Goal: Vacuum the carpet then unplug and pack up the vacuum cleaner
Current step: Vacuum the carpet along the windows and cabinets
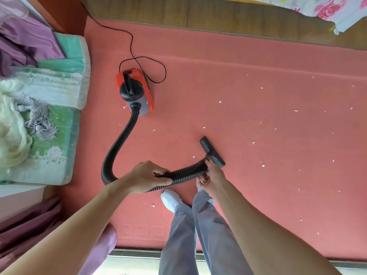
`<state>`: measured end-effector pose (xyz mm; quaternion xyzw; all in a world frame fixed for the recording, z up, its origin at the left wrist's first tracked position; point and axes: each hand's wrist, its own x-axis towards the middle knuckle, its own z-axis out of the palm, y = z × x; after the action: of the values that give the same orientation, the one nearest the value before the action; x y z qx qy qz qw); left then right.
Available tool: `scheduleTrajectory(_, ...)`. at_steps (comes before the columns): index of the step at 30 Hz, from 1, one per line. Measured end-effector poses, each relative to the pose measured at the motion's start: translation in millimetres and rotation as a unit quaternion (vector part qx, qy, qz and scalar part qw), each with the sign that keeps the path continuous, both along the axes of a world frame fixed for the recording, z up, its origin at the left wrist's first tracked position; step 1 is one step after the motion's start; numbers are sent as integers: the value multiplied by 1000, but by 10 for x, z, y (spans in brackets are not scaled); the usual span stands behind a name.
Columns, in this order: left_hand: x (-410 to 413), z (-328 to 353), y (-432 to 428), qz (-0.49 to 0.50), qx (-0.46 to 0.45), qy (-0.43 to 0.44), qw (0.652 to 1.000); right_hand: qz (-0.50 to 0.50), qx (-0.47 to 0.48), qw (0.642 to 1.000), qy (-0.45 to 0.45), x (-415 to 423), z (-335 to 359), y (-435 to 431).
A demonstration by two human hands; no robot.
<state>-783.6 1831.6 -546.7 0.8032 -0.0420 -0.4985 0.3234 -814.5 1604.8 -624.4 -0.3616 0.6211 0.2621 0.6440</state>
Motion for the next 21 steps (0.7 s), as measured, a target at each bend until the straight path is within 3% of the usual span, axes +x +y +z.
scheduleTrajectory(10, -363, -266, 20, 0, -17, 77, 997, 59, -34, 998, -14, -194, -67, -96)
scheduleTrajectory(15, -339, -296, 40, 28, 0, 52, 998, 61, -44, 997, -24, -4, -177, 26)
scheduleTrajectory(21, -270, -422, -228, 132, -7, -18, 991, 94, -83, 991, -34, 392, -380, -60)
